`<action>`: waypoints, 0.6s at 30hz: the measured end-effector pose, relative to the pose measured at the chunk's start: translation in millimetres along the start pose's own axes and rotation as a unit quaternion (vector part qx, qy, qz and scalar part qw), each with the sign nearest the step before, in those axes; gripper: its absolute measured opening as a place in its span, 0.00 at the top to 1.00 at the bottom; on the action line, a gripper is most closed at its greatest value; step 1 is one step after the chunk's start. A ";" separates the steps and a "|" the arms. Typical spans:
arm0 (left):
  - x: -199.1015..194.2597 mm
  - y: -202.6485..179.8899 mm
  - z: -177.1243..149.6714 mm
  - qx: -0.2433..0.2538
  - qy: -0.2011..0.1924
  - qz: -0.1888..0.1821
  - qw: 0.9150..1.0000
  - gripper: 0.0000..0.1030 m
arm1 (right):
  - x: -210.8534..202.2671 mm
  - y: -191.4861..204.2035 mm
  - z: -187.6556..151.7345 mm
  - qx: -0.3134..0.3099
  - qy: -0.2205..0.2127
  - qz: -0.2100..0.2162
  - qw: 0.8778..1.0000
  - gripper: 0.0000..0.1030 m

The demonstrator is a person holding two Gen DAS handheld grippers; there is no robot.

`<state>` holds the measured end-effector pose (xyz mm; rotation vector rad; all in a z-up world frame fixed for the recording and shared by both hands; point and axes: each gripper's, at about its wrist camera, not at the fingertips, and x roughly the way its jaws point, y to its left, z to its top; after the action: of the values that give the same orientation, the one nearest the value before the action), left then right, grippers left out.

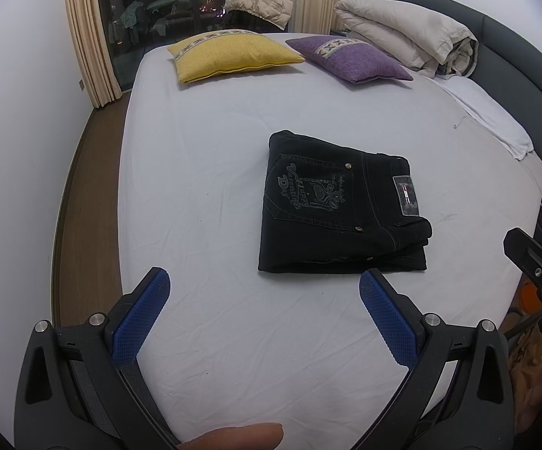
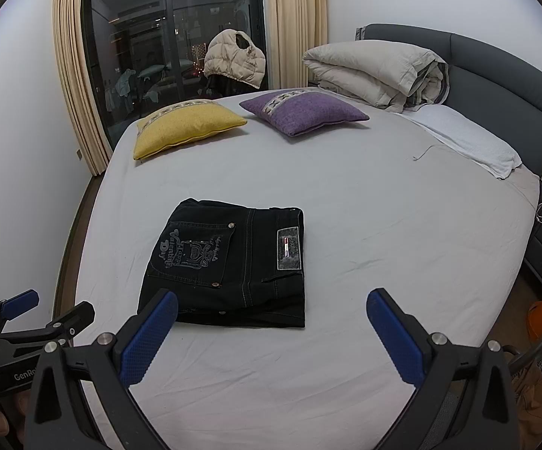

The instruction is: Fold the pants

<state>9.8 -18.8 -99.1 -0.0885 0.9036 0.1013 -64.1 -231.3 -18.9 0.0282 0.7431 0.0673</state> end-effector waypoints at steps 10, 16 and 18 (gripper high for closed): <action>1.5 0.4 -1.1 0.001 0.000 0.000 1.000 0.00 | -0.4 0.7 0.1 0.000 0.000 0.000 1.000 0.00; 1.1 0.9 -0.7 0.002 0.000 0.000 1.000 0.00 | -0.2 0.6 0.1 0.000 0.002 0.000 1.000 0.00; 1.0 1.1 -0.6 0.002 0.000 0.000 1.000 0.00 | -0.4 0.5 0.2 0.000 0.001 0.000 1.000 0.00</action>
<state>9.9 -17.8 -100.3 -0.0861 0.9044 0.0990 -64.3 -230.8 -18.5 0.0282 0.7453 0.0667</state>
